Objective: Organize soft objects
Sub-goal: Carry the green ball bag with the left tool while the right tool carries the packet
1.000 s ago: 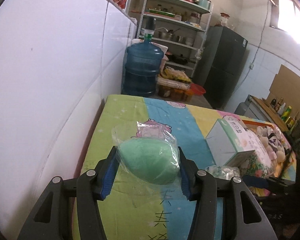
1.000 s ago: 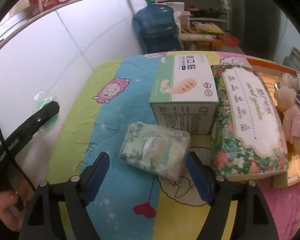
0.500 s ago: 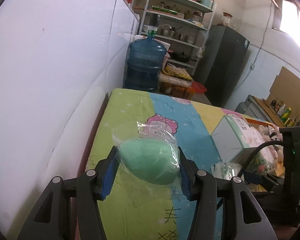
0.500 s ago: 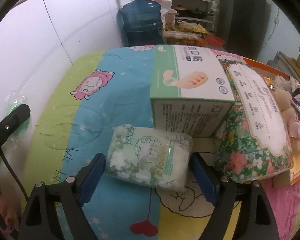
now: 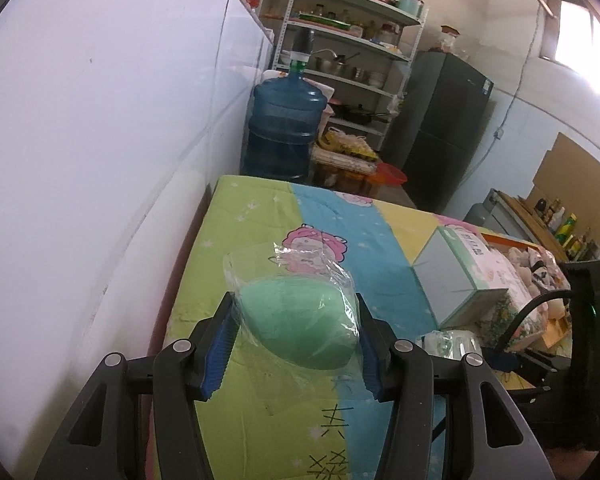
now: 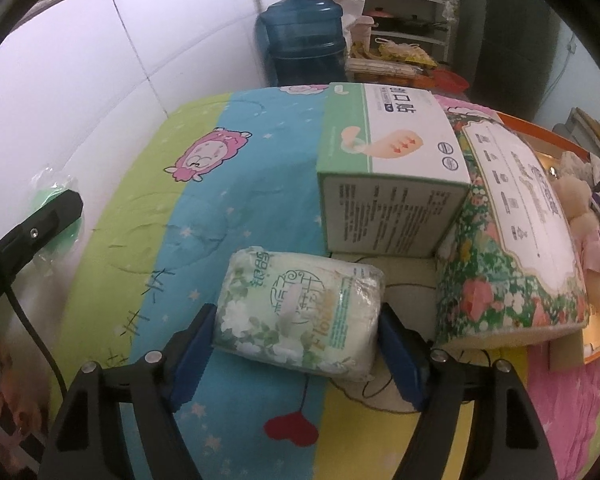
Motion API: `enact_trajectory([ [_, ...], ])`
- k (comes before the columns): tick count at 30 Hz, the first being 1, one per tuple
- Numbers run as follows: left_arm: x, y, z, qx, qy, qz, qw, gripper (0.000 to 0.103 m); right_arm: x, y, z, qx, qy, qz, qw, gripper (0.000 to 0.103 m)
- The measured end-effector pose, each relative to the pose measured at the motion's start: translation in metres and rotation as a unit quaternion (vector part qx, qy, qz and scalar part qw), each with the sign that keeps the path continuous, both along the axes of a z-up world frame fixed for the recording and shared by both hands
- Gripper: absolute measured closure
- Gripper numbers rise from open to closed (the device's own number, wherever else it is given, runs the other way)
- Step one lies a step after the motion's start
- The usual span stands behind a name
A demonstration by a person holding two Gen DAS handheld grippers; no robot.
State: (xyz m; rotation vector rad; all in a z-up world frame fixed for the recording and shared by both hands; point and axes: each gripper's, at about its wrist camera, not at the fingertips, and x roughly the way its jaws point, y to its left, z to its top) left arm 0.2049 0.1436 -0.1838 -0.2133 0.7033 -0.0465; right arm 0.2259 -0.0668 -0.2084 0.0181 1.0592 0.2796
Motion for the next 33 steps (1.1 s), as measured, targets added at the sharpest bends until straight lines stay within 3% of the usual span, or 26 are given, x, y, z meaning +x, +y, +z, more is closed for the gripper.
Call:
enact_trajectory([
  [18,-0.032,-0.022,0.023,0.002,-0.015,-0.041,0.9990,0.048,-0.058,-0.018,0.028,0.010,-0.004,0.013,1.000,0.025],
  [33,-0.070,-0.081,0.032,-0.016,-0.010,-0.125,0.9920,0.048,-0.112,-0.078,0.046,0.011,-0.017,-0.053,0.998,0.025],
])
